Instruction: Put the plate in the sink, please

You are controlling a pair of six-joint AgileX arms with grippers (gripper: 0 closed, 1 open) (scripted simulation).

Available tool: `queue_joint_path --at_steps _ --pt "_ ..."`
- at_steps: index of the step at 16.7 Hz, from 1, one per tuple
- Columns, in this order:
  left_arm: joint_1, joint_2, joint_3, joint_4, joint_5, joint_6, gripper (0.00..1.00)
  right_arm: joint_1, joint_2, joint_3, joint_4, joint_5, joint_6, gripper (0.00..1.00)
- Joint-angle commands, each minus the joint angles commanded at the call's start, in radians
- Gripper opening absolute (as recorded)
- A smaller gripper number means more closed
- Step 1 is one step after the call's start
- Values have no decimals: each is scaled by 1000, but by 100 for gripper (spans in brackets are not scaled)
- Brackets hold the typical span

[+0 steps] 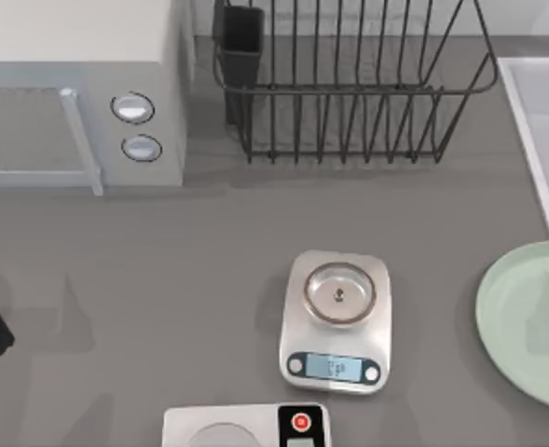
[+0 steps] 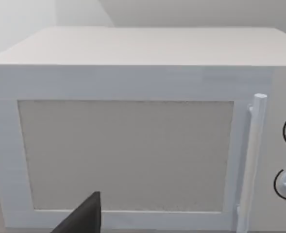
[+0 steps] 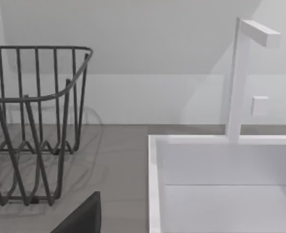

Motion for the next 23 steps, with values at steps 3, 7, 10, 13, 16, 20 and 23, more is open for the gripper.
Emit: queue_joint_path --at_steps 3,7,10,13,16,20,23 --pt "0 0 0 0 0 0 100 0 0 0 0 0 0 100" --pt "0 0 0 0 0 0 100 0 0 0 0 0 0 100" --pt "0 0 0 0 0 0 100 0 0 0 0 0 0 100" --pt "0 0 0 0 0 0 100 0 0 0 0 0 0 100" --pt "0 0 0 0 0 0 100 9 32 29 -25 0 10 100" --pt "0 0 0 0 0 0 100 59 224 185 -161 0 61 100" --pt "0 0 0 0 0 0 100 116 462 360 -312 0 119 100"
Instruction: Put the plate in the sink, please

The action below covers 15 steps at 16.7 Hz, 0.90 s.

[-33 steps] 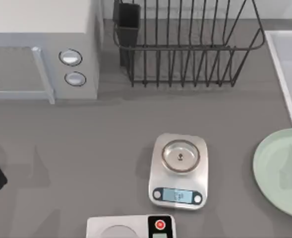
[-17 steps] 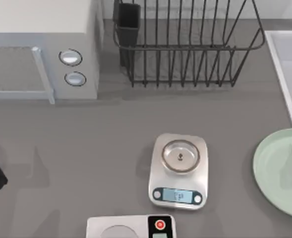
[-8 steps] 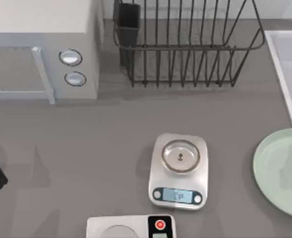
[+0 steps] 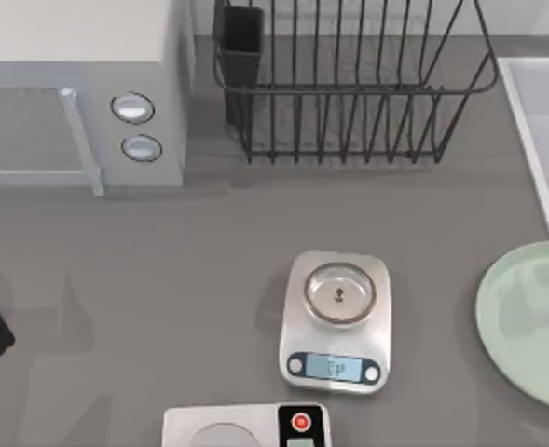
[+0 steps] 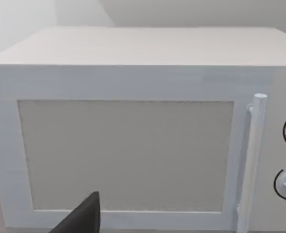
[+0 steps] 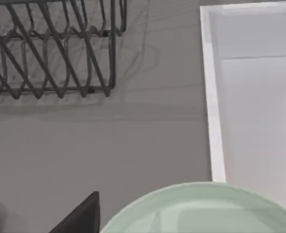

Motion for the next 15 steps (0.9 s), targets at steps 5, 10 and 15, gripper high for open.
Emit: queue_joint_path --at_steps 5,10,15 --pt "0 0 0 0 0 0 100 108 484 337 -292 0 112 100" --pt "0 0 0 0 0 0 100 208 946 647 -561 0 214 100" --pt "0 0 0 0 0 0 100 270 1228 839 -728 0 278 100"
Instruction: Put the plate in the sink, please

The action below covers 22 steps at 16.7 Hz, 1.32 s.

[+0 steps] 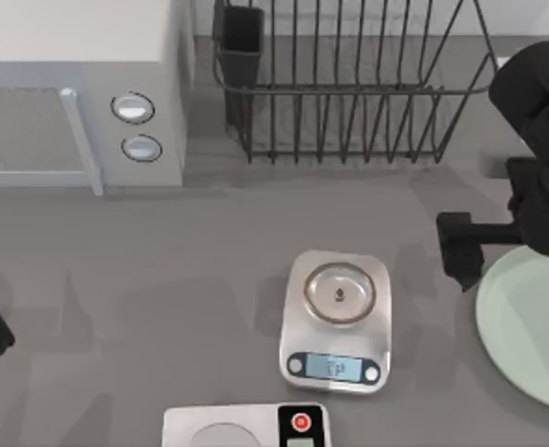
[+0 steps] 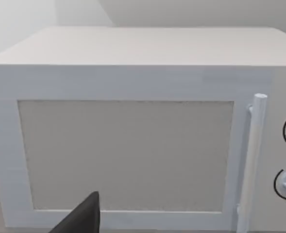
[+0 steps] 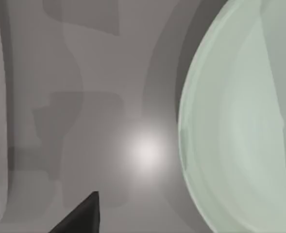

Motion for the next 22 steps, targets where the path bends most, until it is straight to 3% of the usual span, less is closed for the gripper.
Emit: queue_joint_path --at_steps 9,17,22 --pt "0 0 0 0 0 0 100 6 48 18 -9 0 10 100" --pt "0 0 0 0 0 0 100 6 192 -165 326 3 14 100" --pt "0 0 0 0 0 0 100 13 221 -193 374 1 16 100"
